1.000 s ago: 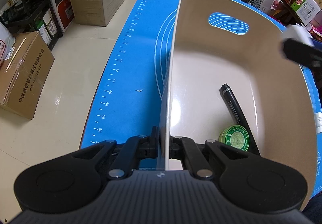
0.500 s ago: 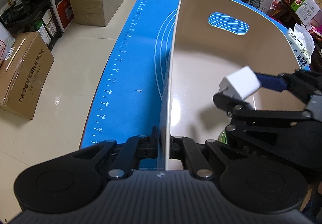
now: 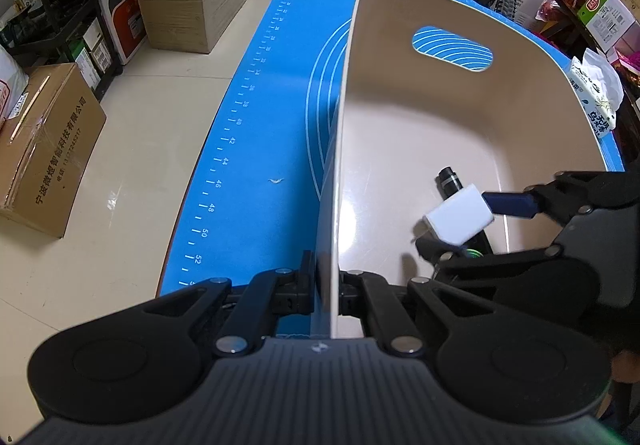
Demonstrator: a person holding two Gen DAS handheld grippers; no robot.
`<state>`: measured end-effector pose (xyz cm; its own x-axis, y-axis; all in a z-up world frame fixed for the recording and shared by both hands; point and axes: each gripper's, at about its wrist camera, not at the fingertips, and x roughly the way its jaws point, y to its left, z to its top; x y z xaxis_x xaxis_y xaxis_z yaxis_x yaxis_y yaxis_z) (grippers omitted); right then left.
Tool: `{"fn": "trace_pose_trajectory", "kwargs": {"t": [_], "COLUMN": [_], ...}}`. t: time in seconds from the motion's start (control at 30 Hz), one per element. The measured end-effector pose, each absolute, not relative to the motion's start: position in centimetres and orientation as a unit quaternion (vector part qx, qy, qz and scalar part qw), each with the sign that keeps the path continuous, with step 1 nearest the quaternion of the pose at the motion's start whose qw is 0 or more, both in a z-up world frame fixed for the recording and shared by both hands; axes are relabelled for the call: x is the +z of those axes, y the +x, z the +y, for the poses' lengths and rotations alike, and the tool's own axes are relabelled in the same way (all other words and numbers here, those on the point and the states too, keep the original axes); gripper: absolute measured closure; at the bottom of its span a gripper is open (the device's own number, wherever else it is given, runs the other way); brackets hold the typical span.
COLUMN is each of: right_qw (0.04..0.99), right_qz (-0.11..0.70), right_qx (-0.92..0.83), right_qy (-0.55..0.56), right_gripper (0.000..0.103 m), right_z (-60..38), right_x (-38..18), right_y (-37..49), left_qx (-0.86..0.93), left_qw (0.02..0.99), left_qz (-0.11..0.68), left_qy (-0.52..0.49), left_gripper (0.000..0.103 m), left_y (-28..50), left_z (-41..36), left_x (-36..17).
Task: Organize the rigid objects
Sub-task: 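Carry the white charger plug with the right tool and drop it into the bin, then move the right tool to the white pill bottle and grasp it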
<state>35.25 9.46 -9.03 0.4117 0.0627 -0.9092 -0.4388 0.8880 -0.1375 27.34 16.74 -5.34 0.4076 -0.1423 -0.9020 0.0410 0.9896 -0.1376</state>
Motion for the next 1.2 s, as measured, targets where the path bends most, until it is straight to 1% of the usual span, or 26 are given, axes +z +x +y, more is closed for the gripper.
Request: {"fn": "trace_pose_trajectory", "kwargs": {"t": [0.03, 0.1, 0.27, 0.37, 0.47, 0.6, 0.7, 0.87, 1.07, 1.2], "right_qw": [0.825, 0.833, 0.86, 0.878, 0.892, 0.906, 0.918, 0.926, 0.916, 0.914], "right_qz": [0.518, 0.512, 0.472, 0.444, 0.422, 0.398, 0.377, 0.366, 0.394, 0.397], "right_qx": [0.148, 0.152, 0.154, 0.157, 0.147, 0.129, 0.105, 0.06, -0.01, -0.052], "right_qy": [-0.169, -0.145, -0.12, -0.084, -0.065, -0.062, -0.069, -0.075, -0.075, -0.067], "right_gripper": [0.027, 0.021, 0.021, 0.018, 0.013, 0.01, 0.006, 0.005, 0.004, 0.004], "right_z": [9.2, 8.5, 6.1, 3.7, 1.5, -1.4, -3.9, -8.9, -15.3, -19.0], "right_x": [-8.7, -8.0, -5.0, -2.8, -1.2, 0.5, 1.6, 1.6, -0.9, -3.2], "right_y": [35.3, 35.3, 33.9, 33.5, 32.9, 32.1, 31.3, 30.3, 29.2, 28.3], "left_qx": [-0.054, -0.054, -0.053, -0.053, -0.052, -0.052, -0.052, -0.052, -0.052, -0.052], "left_qw": [0.837, 0.837, 0.837, 0.837, 0.837, 0.837, 0.837, 0.837, 0.837, 0.837], "left_qz": [0.542, 0.543, 0.543, 0.543, 0.542, 0.542, 0.542, 0.543, 0.543, 0.543], "left_qy": [-0.046, -0.047, -0.047, -0.049, -0.048, -0.05, -0.05, -0.051, -0.051, -0.051], "left_gripper": [0.097, 0.097, 0.097, 0.097, 0.097, 0.097, 0.097, 0.097, 0.097, 0.097], "left_y": [27.4, 27.4, 27.5, 27.4, 27.5, 27.5, 27.5, 27.4, 27.4, 27.4], "left_z": [16.7, 16.7, 16.8, 16.9, 16.8, 16.8, 16.8, 16.6, 16.6, 16.7], "left_x": [-5.4, -5.4, -5.5, -5.5, -5.4, -5.4, -5.4, -5.4, -5.5, -5.5]}}
